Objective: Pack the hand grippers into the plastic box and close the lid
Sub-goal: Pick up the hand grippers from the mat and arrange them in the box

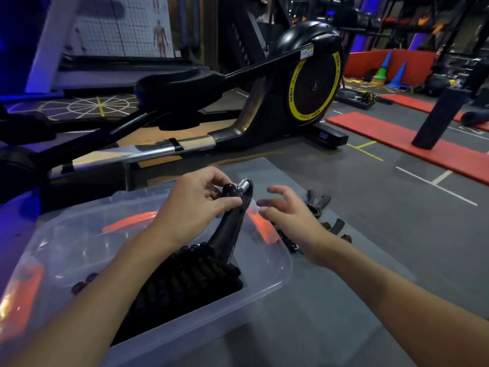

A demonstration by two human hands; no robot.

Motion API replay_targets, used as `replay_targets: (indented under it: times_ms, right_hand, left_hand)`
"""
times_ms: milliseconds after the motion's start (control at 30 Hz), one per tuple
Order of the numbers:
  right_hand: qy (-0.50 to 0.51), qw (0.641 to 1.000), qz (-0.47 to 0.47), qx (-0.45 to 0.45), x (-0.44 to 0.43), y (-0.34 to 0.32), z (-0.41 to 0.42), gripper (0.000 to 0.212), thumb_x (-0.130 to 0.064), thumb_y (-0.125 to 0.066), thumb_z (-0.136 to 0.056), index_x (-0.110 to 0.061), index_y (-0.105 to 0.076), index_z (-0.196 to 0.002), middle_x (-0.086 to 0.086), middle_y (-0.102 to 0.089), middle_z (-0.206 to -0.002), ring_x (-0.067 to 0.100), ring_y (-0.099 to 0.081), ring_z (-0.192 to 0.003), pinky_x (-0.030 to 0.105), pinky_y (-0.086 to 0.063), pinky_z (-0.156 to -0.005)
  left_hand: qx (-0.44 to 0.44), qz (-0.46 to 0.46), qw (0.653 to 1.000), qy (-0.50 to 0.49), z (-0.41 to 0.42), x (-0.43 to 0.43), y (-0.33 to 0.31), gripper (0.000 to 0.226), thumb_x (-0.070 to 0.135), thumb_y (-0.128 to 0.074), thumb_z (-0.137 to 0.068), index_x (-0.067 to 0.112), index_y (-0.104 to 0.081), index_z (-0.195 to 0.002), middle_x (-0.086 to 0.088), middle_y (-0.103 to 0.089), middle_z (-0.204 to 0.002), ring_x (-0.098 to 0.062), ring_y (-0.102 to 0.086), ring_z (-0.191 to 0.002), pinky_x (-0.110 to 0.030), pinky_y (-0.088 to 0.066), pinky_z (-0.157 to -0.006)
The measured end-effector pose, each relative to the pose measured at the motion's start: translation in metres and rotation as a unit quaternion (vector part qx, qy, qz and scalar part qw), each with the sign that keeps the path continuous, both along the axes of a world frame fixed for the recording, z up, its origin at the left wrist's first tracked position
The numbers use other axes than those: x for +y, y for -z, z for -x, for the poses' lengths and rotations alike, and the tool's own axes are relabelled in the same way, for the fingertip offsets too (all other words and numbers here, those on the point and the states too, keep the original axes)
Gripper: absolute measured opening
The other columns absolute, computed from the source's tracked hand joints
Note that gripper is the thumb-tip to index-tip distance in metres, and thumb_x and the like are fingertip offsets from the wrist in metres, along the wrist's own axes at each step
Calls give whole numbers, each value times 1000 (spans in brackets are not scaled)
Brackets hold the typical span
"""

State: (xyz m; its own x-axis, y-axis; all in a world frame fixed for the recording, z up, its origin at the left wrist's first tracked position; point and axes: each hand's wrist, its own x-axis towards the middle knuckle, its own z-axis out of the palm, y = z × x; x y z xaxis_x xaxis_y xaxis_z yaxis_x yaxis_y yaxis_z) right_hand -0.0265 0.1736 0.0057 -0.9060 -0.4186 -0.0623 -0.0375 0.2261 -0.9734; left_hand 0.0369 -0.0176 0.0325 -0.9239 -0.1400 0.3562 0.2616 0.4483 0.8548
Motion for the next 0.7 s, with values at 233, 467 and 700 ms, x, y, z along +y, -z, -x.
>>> replay_targets:
  times_ms: [233,467,700]
  right_hand:
    - [-31,992,-100,75,-8,36,-5,55,-29,-53,-97,-20,-30,-146,-11,-40,-148,1,-37,-134,32,-31,-115]
    - [-33,990,-103,93,-7,45,-1,53,-48,-39,-100,-29,-29,-148,-18,-39,-148,-5,-36,-134,32,-30,-116]
    - [-51,991,-89,84,-4,50,0,49,-38,-40,-101,-27,-30,-148,-19,-38,-148,-29,-33,-119,-5,-29,-95]
  left_hand:
    - [-31,16,996,-84,22,0,49,27,13,-84,-72,13,-57,-73,-5,-69,-65,-17,-68,-54,-41,-59,-62]
    - [-93,109,979,-145,51,3,92,35,33,-83,-72,17,-52,-69,1,-64,-60,-17,-65,-59,-41,-54,-60]
    - [-131,169,966,-146,68,1,115,33,34,-81,-74,15,-54,-72,4,-60,-68,-16,-57,-67,-32,-47,-60]
